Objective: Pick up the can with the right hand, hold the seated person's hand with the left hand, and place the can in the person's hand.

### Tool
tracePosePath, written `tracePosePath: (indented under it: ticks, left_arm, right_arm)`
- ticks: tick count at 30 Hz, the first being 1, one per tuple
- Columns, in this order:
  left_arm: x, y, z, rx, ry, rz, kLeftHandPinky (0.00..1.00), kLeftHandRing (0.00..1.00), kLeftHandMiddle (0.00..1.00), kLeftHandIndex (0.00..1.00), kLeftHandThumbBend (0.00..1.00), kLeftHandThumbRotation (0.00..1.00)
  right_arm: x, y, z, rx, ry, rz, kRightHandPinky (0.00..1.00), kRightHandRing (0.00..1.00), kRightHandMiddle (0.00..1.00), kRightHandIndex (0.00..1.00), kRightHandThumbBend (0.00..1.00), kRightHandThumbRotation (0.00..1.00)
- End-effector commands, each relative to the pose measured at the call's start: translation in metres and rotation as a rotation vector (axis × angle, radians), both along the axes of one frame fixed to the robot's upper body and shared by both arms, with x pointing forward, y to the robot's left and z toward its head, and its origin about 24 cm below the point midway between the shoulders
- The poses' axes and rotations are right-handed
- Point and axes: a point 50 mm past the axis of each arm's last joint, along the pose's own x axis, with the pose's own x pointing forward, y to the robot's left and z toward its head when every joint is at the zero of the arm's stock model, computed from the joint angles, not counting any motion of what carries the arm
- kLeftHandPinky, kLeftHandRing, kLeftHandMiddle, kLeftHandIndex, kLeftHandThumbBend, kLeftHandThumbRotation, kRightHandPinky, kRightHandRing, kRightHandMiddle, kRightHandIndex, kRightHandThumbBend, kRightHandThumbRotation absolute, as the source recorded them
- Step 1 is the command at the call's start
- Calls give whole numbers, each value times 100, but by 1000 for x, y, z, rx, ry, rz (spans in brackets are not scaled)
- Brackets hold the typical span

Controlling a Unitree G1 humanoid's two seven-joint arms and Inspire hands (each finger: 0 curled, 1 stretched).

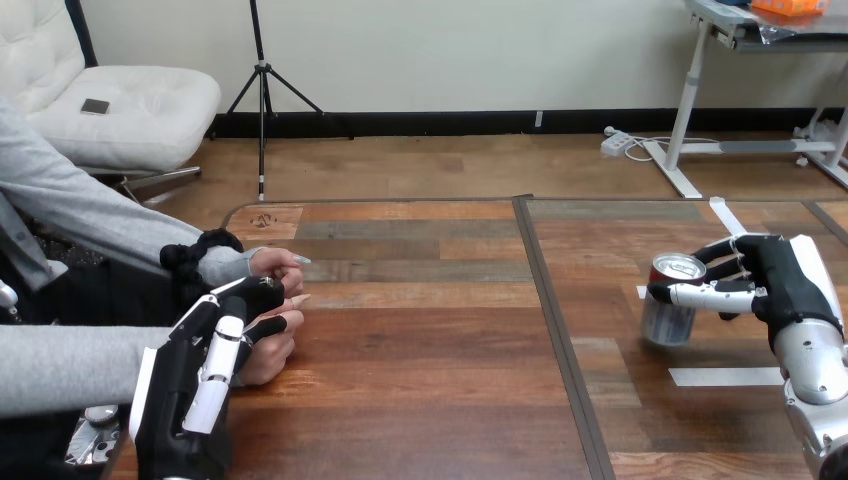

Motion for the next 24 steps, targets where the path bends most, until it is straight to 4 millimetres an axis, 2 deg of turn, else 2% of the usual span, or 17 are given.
tracePosePath:
  ticks: [1, 15, 20, 24]
  left_arm:
    - [17, -1, 17, 27, -79, -17, 71, 76, 71, 64, 34, 64]
    - [17, -1, 17, 29, -79, -21, 73, 76, 71, 64, 32, 62]
    - [17, -1, 17, 38, -82, -18, 71, 75, 70, 64, 36, 61]
    - [16, 0, 18, 65, -85, -27, 69, 74, 70, 64, 35, 62]
  right_arm:
    - [19, 2, 37, -41, -151, 53, 35, 40, 44, 46, 79, 0]
    - [21, 5, 46, -20, -209, 110, 36, 41, 45, 46, 77, 0]
    - [21, 6, 48, -17, -226, 118, 37, 41, 44, 46, 78, 0]
    - [21, 7, 50, -23, -245, 136, 37, 40, 44, 46, 78, 0]
